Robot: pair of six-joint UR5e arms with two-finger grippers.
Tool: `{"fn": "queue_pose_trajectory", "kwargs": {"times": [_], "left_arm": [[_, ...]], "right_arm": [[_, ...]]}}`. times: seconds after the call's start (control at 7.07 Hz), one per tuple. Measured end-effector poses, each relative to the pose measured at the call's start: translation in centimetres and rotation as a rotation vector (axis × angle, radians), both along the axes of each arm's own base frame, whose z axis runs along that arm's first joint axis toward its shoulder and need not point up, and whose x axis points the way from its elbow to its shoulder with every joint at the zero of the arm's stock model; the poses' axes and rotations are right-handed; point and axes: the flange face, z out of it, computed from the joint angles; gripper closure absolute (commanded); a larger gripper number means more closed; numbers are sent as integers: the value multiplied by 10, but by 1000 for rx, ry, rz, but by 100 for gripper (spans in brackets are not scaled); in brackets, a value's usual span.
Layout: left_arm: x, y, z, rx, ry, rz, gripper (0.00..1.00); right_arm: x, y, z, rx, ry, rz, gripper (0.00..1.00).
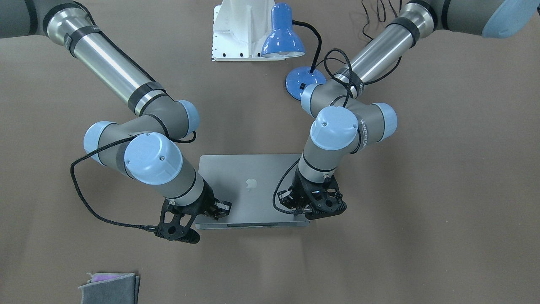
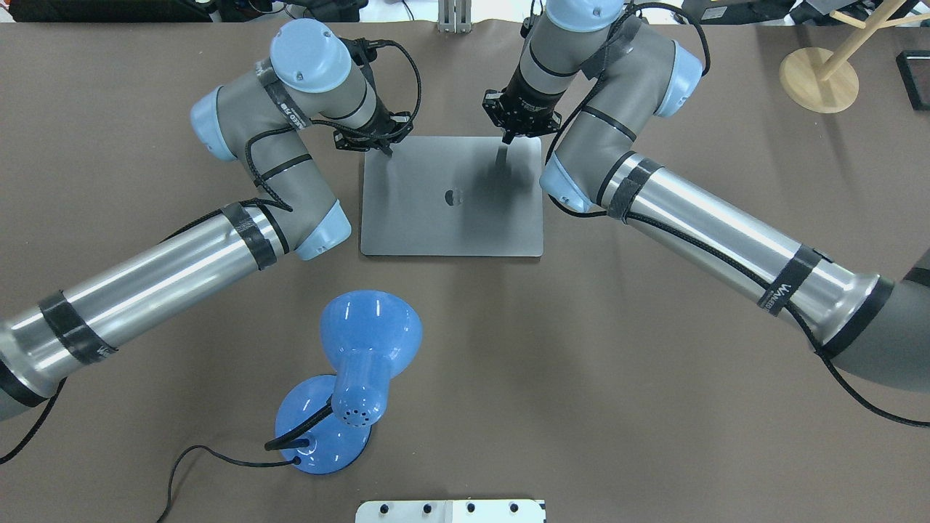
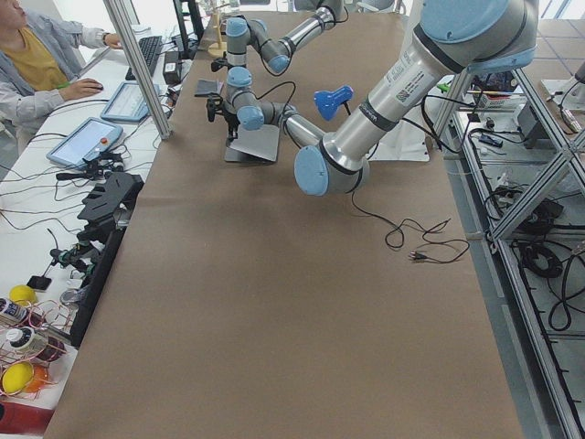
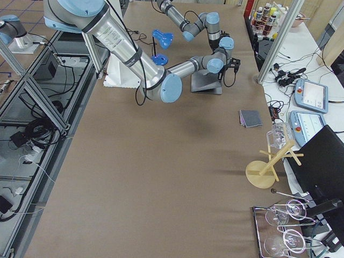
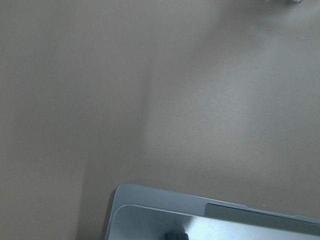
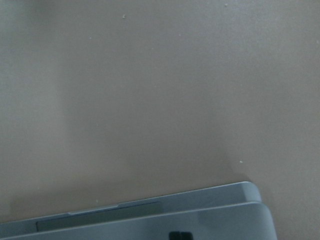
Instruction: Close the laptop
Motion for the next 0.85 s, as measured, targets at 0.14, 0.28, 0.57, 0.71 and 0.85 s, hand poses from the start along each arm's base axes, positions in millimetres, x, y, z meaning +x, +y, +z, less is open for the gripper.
{"fn": "queue_pose_trajectory", "kwargs": {"times": [0.14, 0.28, 0.57, 0.71, 0.85], "left_arm": [[9, 2, 9, 4, -5, 2, 100], [13, 3, 13, 6, -7, 4, 100], [14, 2, 11, 10, -4, 3, 100], [11, 1, 5, 16, 4, 2, 100], [-5, -3, -6, 24, 25, 7, 100]], "right_arm": [[-7, 0, 5, -7, 7, -6, 100], [-12, 1, 9, -13, 14, -12, 100], [-17, 5, 11, -19, 15, -22, 100], [-15, 5, 7, -19, 6, -24, 100], [0, 2, 0, -16, -19, -27, 100]]}}
